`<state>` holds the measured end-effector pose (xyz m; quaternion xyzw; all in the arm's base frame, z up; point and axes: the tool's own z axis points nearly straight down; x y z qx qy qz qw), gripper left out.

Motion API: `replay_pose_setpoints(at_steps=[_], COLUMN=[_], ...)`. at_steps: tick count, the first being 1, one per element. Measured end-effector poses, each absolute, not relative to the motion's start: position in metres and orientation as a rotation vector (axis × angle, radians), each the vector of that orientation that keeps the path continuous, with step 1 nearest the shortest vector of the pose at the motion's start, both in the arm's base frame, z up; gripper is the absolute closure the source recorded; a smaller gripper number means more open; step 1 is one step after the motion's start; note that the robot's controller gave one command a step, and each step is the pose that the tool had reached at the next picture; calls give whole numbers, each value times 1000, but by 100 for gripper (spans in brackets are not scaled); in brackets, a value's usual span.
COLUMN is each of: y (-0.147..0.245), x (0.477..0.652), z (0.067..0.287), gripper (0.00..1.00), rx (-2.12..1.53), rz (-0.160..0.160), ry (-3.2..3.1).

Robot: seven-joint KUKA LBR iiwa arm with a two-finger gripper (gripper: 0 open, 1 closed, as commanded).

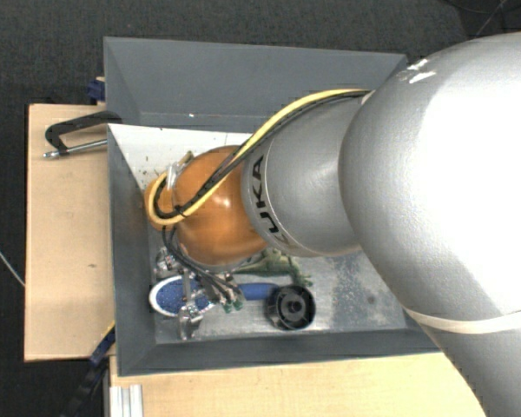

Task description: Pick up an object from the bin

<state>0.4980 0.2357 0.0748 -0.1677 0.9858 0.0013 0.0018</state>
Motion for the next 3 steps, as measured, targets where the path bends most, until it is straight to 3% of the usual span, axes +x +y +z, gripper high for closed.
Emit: replay_pose_setpoints(at_steps=[1,2,3], y=[236,237,238], x=[499,499,500], z=[76,76,110], gripper=[0,100,100], rx=[-525,-525,-523], rz=[4,6,6], ry=[3094,3093,3091])
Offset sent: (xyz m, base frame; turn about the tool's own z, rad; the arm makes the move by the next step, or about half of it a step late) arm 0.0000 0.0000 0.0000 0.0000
